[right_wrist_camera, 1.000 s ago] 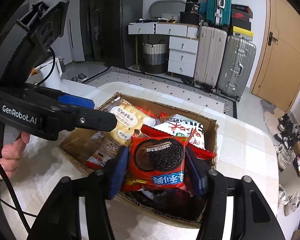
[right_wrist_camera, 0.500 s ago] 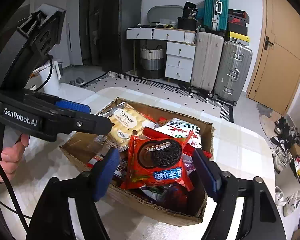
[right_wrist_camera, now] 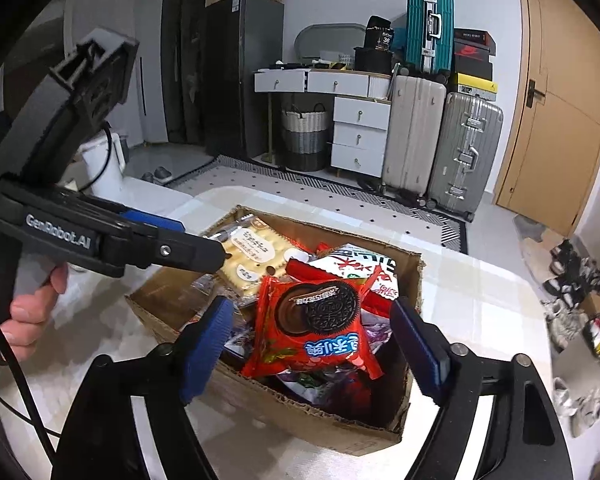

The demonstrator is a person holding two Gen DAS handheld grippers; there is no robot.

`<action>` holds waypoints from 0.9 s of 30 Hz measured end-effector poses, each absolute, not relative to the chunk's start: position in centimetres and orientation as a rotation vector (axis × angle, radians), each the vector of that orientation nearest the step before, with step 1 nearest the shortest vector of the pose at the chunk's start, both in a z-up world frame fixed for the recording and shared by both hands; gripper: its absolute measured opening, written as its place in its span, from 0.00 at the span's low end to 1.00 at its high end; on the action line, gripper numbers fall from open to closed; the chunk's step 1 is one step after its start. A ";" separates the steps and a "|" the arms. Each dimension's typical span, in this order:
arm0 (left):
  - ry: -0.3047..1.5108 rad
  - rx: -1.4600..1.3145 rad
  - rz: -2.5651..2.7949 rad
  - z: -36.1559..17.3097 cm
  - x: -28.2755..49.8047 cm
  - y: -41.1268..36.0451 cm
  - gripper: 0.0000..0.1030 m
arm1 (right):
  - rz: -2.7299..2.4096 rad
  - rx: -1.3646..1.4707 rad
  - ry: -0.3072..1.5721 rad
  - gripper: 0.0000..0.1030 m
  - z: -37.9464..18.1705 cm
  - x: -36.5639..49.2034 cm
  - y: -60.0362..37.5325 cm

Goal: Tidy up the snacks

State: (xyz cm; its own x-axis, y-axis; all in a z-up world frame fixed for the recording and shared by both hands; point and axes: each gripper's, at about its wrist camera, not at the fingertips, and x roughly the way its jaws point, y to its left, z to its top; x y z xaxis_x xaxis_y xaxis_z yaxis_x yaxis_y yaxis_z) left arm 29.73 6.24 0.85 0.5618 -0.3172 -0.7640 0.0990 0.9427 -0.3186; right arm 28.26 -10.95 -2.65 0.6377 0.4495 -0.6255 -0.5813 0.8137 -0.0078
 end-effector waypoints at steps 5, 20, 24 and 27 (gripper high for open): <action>0.945 -0.249 -0.247 0.8 29.8 6.1 0.76 | 0.608 -0.148 0.620 0.83 -2.0 28.1 -12.0; 0.806 -0.219 -0.182 4.2 25.0 6.6 0.76 | 0.527 0.001 0.523 0.89 3.7 25.0 -15.5; 0.765 -0.196 -0.123 6.0 21.1 6.1 0.79 | 0.504 0.060 0.528 0.93 5.2 22.6 -16.9; 0.748 -0.200 -0.118 6.9 18.1 5.6 0.80 | 0.507 0.135 0.549 0.96 6.0 20.3 -18.0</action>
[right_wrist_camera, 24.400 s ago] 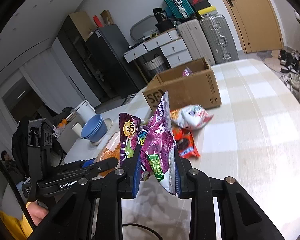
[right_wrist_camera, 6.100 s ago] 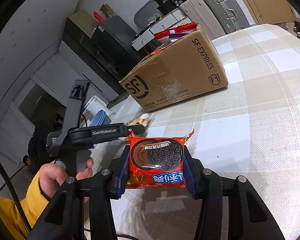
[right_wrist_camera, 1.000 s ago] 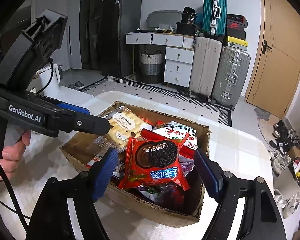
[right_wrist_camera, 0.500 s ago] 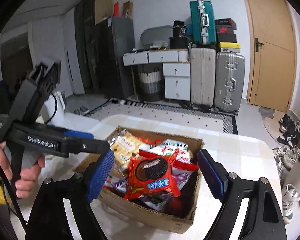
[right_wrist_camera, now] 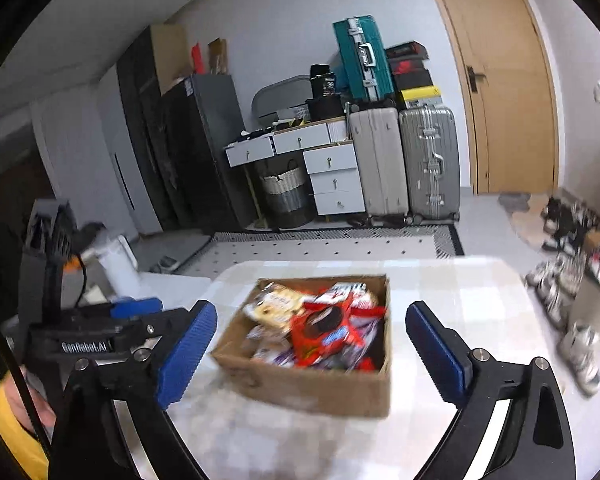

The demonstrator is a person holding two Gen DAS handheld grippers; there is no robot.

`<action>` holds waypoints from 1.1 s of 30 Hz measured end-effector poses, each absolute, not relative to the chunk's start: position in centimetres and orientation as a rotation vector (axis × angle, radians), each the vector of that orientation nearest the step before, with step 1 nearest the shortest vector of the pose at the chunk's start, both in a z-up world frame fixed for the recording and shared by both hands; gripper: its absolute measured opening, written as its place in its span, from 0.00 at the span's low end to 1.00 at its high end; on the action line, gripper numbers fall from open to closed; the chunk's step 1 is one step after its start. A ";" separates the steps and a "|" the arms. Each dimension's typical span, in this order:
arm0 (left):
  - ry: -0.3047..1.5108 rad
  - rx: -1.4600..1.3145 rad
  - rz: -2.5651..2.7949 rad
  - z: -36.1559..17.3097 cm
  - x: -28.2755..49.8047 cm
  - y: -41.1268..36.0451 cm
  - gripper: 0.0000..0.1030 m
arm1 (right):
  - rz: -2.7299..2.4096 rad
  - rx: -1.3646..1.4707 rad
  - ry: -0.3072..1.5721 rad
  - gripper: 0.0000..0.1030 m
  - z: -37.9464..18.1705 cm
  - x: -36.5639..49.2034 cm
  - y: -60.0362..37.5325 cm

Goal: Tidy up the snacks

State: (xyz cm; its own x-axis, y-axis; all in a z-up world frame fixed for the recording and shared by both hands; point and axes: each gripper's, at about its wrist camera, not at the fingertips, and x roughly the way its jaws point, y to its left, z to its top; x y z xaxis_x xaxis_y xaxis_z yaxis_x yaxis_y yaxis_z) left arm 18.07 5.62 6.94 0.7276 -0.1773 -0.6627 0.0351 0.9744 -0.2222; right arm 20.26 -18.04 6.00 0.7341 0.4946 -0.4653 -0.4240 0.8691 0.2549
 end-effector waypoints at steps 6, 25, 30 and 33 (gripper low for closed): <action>0.698 -0.223 -0.123 8.6 10.8 4.2 0.81 | 0.492 0.237 0.558 0.99 7.1 14.8 -20.3; 0.558 -0.160 0.007 12.0 -8.4 1.1 0.99 | 0.449 0.126 0.502 0.99 8.4 -1.7 -20.1; 0.534 -0.104 0.070 11.1 -10.8 0.8 0.99 | 0.402 0.048 0.466 0.99 7.9 -3.9 -19.2; 0.525 -0.066 0.100 10.8 -11.6 0.4 0.99 | 0.400 0.061 0.470 0.99 7.5 -3.9 -19.3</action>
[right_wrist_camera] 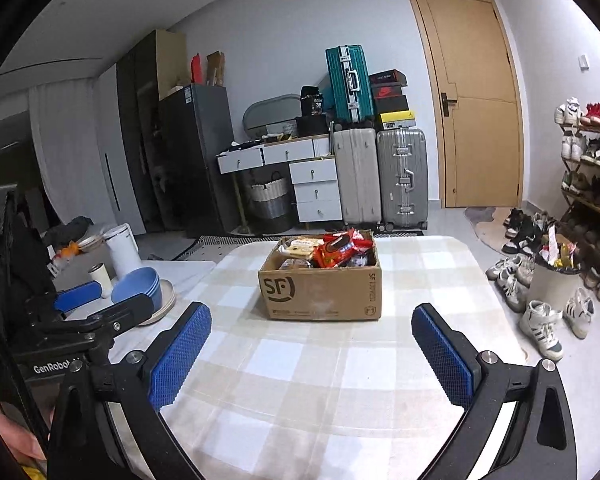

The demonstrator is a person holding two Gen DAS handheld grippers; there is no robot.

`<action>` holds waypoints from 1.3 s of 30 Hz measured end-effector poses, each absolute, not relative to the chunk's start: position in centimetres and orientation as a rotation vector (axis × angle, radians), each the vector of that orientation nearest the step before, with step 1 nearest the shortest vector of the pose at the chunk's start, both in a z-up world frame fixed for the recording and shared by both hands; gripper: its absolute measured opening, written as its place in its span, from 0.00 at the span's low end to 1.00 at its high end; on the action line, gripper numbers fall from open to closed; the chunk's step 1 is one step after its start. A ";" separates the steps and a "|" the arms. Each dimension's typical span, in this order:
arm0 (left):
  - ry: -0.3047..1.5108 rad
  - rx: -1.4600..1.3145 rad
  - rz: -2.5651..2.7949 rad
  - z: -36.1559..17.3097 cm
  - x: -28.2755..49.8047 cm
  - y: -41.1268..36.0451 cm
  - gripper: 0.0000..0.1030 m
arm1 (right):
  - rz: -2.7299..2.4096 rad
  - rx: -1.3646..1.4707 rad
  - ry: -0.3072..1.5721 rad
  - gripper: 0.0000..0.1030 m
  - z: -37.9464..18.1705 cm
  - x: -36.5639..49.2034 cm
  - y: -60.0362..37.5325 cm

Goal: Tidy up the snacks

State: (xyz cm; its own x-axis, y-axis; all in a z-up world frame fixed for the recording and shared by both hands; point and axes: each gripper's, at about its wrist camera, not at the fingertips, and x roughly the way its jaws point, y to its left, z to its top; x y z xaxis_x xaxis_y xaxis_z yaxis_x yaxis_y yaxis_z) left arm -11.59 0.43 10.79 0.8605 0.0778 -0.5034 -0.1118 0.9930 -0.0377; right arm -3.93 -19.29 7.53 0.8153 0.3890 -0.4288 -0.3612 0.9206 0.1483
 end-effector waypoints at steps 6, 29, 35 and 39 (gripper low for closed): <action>0.531 -0.099 0.102 10.4 -10.9 1.3 0.99 | 0.391 0.071 0.483 0.99 6.9 -3.1 -19.2; 0.549 -0.101 0.088 9.5 -9.3 1.3 0.99 | 0.400 0.108 0.505 0.99 5.5 -2.6 -19.1; 0.550 -0.102 0.086 9.3 -9.2 1.2 0.99 | 0.405 0.115 0.511 0.99 5.3 -2.6 -19.1; 0.553 -0.101 0.084 9.2 -9.2 1.1 0.99 | 0.411 0.128 0.516 0.99 5.0 -2.6 -19.1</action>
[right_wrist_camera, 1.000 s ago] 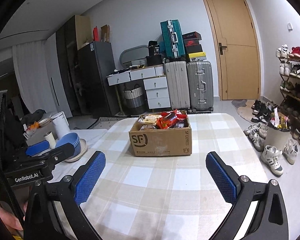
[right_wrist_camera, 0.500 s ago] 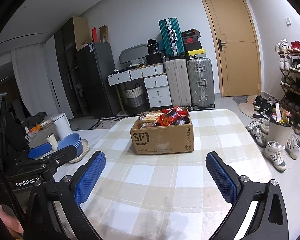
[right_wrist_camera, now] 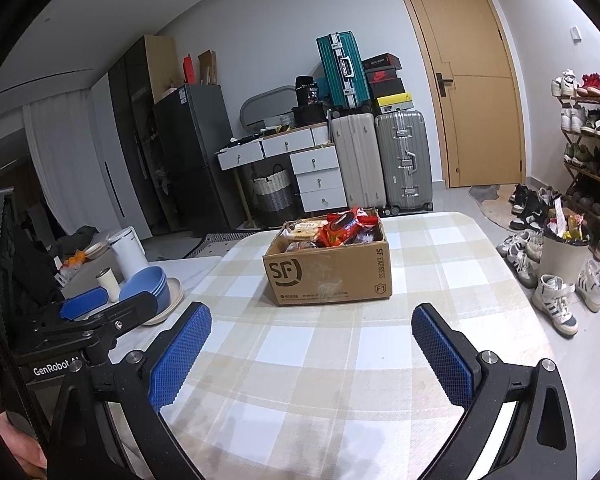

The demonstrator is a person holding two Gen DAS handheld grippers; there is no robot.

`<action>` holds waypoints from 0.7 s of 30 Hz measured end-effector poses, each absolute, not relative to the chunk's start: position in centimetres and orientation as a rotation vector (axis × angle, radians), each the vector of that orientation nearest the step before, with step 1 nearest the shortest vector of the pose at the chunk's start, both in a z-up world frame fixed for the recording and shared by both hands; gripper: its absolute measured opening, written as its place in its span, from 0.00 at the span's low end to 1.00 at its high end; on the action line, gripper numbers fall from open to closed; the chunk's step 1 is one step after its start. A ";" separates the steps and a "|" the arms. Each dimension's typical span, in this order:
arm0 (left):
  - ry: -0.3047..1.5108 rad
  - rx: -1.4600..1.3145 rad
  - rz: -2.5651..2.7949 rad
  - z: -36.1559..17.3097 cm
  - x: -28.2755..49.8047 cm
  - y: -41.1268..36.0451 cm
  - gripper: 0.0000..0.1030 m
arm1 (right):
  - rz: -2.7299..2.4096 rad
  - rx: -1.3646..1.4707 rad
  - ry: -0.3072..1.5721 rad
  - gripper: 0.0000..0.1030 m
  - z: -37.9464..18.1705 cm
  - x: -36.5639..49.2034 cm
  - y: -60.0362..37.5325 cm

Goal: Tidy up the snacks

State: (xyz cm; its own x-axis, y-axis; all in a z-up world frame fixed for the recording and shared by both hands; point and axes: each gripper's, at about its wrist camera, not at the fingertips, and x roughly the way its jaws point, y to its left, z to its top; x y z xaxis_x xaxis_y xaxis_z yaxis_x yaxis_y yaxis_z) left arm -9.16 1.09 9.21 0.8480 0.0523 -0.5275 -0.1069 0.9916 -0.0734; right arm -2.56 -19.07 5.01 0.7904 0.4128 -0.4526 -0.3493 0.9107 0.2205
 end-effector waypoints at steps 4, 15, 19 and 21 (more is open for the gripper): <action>0.560 -0.101 0.069 8.8 -9.1 0.9 0.99 | 0.411 0.128 0.516 0.99 5.0 -2.6 -19.1; 0.566 -0.095 0.062 8.2 -9.2 0.6 0.99 | 0.417 0.134 0.530 0.99 4.5 -2.4 -19.1; 0.565 -0.091 0.067 8.4 -9.3 0.7 0.99 | 0.420 0.135 0.531 0.99 4.3 -2.5 -19.1; 0.568 -0.087 0.068 8.4 -9.3 0.6 0.99 | 0.422 0.140 0.533 0.99 4.3 -2.5 -19.2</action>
